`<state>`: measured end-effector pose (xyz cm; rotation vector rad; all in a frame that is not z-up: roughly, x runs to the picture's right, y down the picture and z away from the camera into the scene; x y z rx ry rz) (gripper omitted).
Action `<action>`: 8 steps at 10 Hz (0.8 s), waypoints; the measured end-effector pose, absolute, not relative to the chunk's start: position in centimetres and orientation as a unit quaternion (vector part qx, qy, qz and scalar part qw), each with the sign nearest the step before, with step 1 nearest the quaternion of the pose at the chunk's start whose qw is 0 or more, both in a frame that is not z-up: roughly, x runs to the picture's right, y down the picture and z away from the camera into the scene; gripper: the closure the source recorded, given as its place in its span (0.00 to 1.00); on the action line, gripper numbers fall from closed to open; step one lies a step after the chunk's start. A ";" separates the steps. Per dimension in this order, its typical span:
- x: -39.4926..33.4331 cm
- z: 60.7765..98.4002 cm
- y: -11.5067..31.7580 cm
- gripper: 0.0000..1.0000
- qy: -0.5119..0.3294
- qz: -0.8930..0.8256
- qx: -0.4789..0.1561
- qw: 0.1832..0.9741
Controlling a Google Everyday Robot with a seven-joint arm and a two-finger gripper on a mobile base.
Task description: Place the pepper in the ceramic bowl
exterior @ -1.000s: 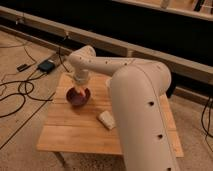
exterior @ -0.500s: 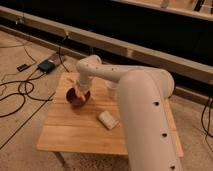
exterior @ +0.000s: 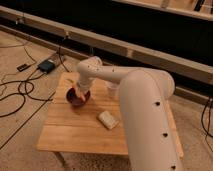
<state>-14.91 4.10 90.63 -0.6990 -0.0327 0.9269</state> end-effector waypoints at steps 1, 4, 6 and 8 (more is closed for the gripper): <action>-14.9 90.6 4.2 0.29 -0.016 0.438 -0.331 0.836; -15.2 90.4 4.4 0.29 -0.020 0.440 -0.336 0.833; -15.4 90.2 4.4 0.29 -0.022 0.444 -0.339 0.829; -15.4 90.2 4.4 0.29 -0.022 0.444 -0.339 0.829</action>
